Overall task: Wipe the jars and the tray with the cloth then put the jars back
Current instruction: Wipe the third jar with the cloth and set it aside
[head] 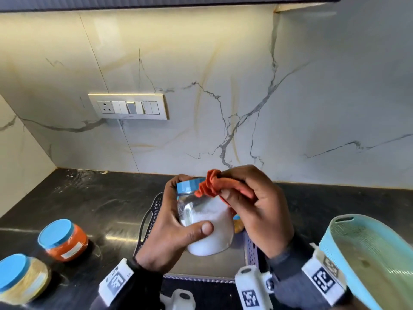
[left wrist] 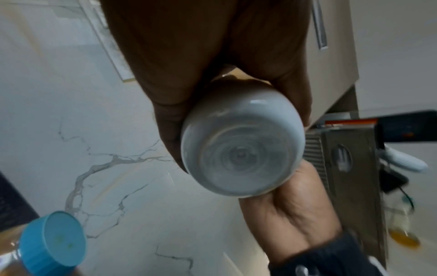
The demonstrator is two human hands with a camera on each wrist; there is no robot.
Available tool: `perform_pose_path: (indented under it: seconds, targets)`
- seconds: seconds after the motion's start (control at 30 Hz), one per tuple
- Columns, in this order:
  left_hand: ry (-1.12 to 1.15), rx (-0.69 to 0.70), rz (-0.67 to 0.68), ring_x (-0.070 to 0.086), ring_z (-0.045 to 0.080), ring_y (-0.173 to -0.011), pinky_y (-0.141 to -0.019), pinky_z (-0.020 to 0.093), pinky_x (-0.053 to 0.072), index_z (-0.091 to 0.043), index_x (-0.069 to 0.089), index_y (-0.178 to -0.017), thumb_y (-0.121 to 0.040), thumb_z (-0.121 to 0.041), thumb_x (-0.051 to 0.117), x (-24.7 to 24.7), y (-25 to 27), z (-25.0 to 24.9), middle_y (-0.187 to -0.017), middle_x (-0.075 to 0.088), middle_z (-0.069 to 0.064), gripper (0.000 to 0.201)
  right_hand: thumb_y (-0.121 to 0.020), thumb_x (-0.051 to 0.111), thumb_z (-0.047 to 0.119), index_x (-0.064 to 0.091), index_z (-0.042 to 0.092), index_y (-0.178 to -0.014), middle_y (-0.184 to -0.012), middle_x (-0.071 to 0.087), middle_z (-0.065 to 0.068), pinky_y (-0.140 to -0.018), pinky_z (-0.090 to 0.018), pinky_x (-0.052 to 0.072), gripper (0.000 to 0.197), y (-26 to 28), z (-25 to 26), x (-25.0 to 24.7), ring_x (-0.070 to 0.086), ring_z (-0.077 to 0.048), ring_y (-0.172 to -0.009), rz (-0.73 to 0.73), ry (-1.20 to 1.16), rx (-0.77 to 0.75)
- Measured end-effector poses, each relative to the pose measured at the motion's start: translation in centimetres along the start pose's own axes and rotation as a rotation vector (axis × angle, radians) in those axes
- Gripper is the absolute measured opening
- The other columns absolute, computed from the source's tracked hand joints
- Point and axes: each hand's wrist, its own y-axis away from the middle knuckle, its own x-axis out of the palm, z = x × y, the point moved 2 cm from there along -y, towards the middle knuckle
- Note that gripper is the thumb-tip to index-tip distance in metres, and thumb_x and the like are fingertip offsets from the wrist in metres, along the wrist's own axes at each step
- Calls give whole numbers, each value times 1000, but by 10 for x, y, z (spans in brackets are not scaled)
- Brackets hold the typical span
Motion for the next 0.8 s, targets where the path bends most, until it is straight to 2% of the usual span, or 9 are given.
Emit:
perform_pose_path:
  seconds: [0.07, 0.17, 0.27, 0.33, 0.4, 0.5, 0.6, 0.7, 0.8]
  targets:
    - [36, 12, -12, 66, 34, -107, -87, 45, 57, -17, 40, -130, -57, -25, 101, -2, -1, -4, -119, 65, 16, 95, -90, 70, 6, 74, 16, -102, -105, 69, 5, -86, -43, 54, 16, 4, 4, 2, 67, -20, -101, -3, 59, -33]
    - [81, 19, -90, 68, 33, -103, -82, 43, 60, -14, 39, -134, -52, -26, 103, -12, -4, -11, -120, 66, 21, 104, -93, 65, 3, 76, 14, -104, -106, 66, 3, -88, -29, 51, 19, 34, 17, 10, 64, -17, -99, 75, 191, -234]
    - [98, 28, -104, 67, 32, -108, -85, 40, 59, -8, 35, -140, -52, -29, 102, -17, -4, -15, -124, 65, 23, 113, -100, 54, 12, 74, 9, -105, -108, 66, -3, -89, -30, 52, 21, 52, 14, 15, 64, -21, -99, 114, 197, -309]
    - [90, 16, -48, 65, 39, -110, -85, 46, 60, -14, 36, -136, -56, -26, 101, -14, -2, -15, -125, 64, 25, 105, -95, 61, 6, 72, 9, -106, -109, 66, -3, -91, -29, 51, 16, 40, 7, 14, 64, -17, -104, 73, 154, -245]
    - [79, 8, -5, 62, 45, -108, -80, 51, 60, -19, 39, -131, -59, -23, 100, -9, -1, -13, -124, 62, 25, 94, -90, 68, 0, 71, 15, -105, -106, 68, -2, -90, -27, 51, 22, 20, -2, 12, 66, -15, -104, -9, 31, -104]
    - [88, 34, -53, 63, 40, -112, -86, 55, 57, -17, 40, -135, -58, -26, 100, -7, -3, -11, -126, 63, 21, 97, -90, 71, 9, 70, 24, -100, -100, 71, -1, -84, -33, 52, 19, 10, -9, 11, 69, -20, -98, -68, -100, 54]
    - [176, 31, -118, 67, 38, -108, -83, 51, 59, -10, 35, -144, -55, -26, 101, -14, -6, -13, -128, 64, 24, 112, -89, 73, 8, 71, 24, -93, -92, 67, 4, -74, -40, 54, 16, 30, 0, 12, 68, -21, -87, 10, -61, -10]
    - [184, 28, -143, 67, 39, -110, -83, 50, 59, -8, 34, -146, -55, -30, 101, -18, -7, -13, -130, 64, 25, 115, -83, 77, -1, 74, 21, -88, -87, 65, 3, -76, -29, 51, 23, 42, 8, 10, 65, -17, -85, 62, -6, -148]
    - [159, 20, -86, 65, 43, -111, -85, 55, 58, -15, 39, -140, -58, -25, 100, -16, -7, -11, -131, 61, 27, 103, -89, 74, 14, 72, 23, -90, -87, 67, 2, -71, -29, 52, 9, 32, -6, 10, 67, -15, -81, 2, -66, -31]
